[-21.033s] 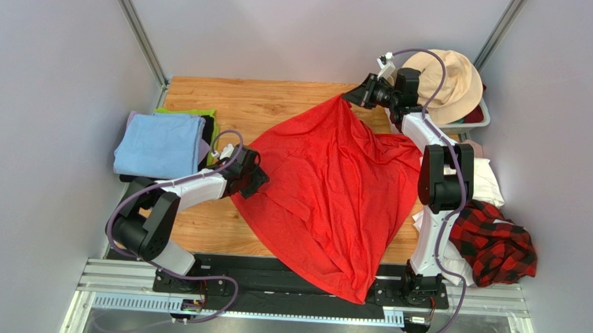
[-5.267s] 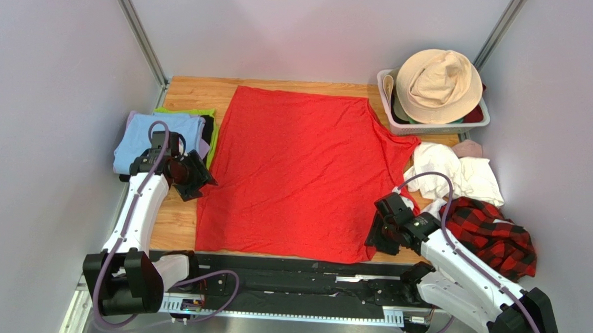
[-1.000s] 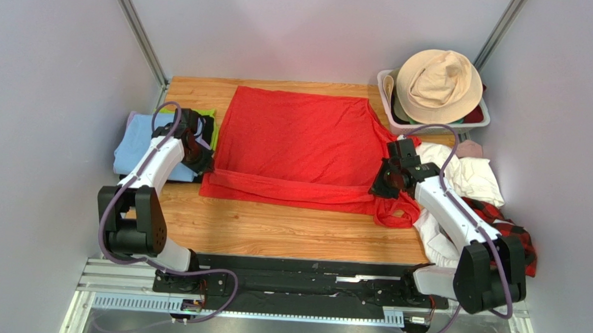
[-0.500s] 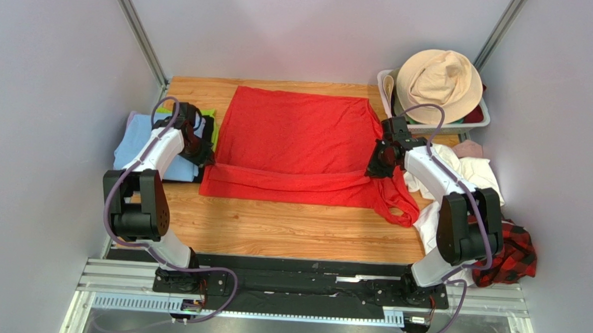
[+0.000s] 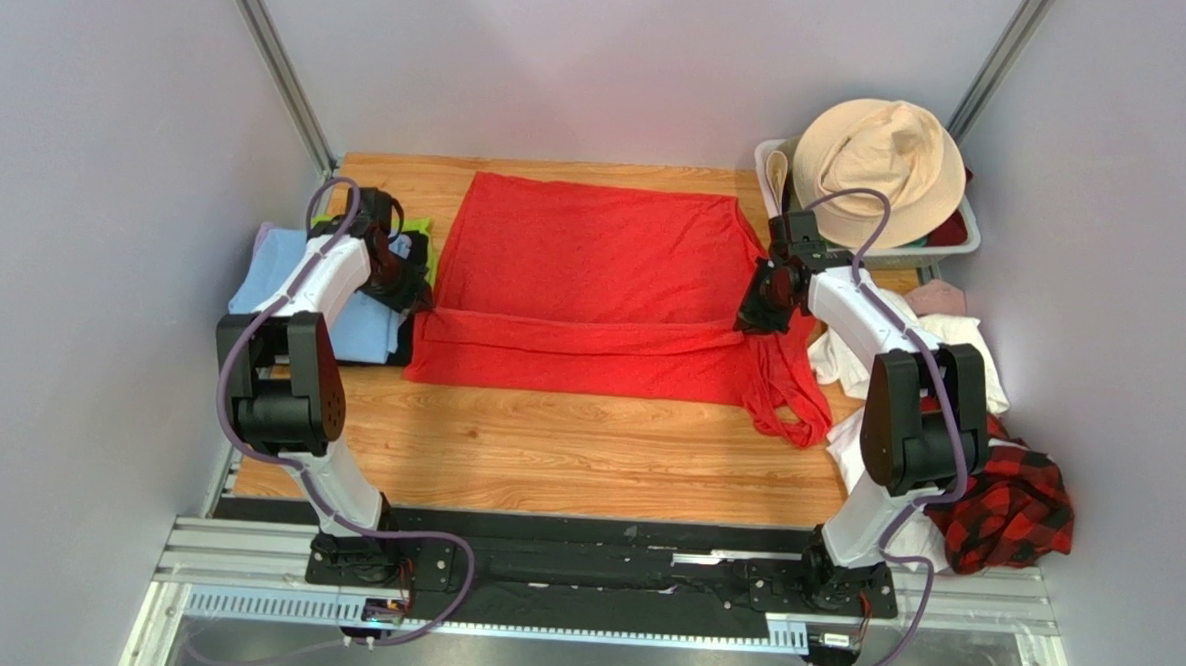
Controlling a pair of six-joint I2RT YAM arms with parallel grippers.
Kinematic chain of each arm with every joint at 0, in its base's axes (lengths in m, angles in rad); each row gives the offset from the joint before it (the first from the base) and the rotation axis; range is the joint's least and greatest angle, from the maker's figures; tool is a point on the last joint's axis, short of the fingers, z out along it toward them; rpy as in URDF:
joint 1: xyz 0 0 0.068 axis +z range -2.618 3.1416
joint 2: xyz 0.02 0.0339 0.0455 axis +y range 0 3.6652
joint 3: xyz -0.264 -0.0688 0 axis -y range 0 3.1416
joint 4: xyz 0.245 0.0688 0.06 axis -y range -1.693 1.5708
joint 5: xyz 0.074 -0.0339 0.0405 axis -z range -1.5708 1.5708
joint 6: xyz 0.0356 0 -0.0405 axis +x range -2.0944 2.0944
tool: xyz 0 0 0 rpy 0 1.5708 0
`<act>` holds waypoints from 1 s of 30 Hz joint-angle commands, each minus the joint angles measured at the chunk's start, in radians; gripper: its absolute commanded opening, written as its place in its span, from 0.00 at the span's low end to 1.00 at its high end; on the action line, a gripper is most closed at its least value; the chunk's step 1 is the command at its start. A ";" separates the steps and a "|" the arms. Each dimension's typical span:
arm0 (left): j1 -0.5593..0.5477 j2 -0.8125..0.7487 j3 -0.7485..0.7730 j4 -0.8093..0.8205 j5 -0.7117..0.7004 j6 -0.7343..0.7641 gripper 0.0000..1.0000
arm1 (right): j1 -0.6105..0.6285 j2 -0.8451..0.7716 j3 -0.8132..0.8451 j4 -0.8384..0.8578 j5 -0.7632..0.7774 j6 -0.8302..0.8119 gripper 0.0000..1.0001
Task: Fold and stack the mixed laundry pile
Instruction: Fold the tank top at the center of the board.
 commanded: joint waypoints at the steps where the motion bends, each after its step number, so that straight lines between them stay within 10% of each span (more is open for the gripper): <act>1: 0.006 0.036 0.057 0.017 0.018 -0.011 0.00 | -0.018 0.034 0.057 0.012 0.008 -0.030 0.05; 12: 0.006 0.087 0.082 0.055 0.017 -0.001 0.02 | -0.034 0.096 0.098 0.028 0.009 -0.037 0.13; 14: 0.005 0.102 0.097 0.067 0.026 0.018 0.43 | -0.034 0.093 0.092 0.044 0.019 -0.030 0.38; 18: 0.005 0.125 0.152 0.043 0.018 0.074 0.61 | -0.032 0.039 0.057 0.089 0.002 -0.030 0.56; 25: -0.015 -0.002 0.198 0.031 0.000 0.271 0.58 | 0.014 -0.125 -0.021 0.114 -0.027 -0.075 0.50; 30: -0.064 -0.143 0.090 0.035 0.041 0.328 0.48 | 0.103 -0.194 -0.160 0.208 -0.122 -0.031 0.18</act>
